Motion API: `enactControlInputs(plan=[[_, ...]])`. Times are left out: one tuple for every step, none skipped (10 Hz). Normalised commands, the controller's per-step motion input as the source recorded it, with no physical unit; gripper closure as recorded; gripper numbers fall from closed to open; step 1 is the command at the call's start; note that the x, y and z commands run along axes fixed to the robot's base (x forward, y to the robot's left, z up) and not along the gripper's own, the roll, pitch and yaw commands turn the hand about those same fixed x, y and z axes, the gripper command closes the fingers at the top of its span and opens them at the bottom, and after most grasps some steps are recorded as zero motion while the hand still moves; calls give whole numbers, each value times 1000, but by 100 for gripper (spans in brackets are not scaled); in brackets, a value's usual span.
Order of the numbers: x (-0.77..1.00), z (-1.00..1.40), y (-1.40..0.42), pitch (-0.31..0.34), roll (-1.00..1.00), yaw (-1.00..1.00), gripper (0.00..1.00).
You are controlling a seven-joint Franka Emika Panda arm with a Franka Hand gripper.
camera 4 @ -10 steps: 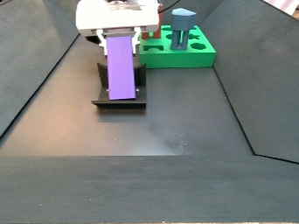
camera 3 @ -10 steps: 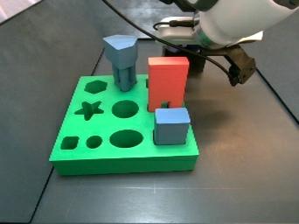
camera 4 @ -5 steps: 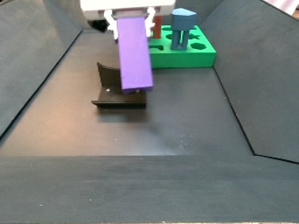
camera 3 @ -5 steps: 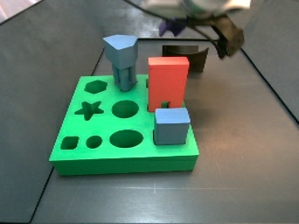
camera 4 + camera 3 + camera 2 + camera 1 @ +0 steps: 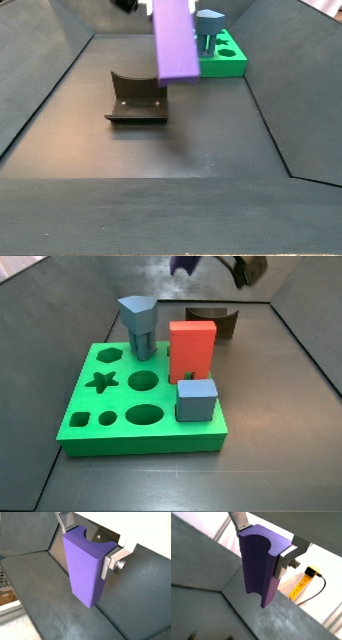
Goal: Pick up the arch object. Move up. Place the arch object on the fixture. Regrasp the arch object. Rotate the arch object. Move to above the board. Insert the arch object.
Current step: Rotate the arch object.
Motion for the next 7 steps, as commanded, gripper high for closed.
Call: enactControlInputs(plan=[[-1000, 485, 141, -68, -136, -116, 100], [-1000, 422, 130, -57, -136, -115, 100], [-1000, 301, 117, -46, -127, -111, 100], [-968, 254, 101, -30, -122, -106, 100], [-779, 158, 64, -19, -135, -99, 100], [-639, 97, 49, -10, -134, -89, 100], [-441, 64, 38, -8, -136, -76, 100]])
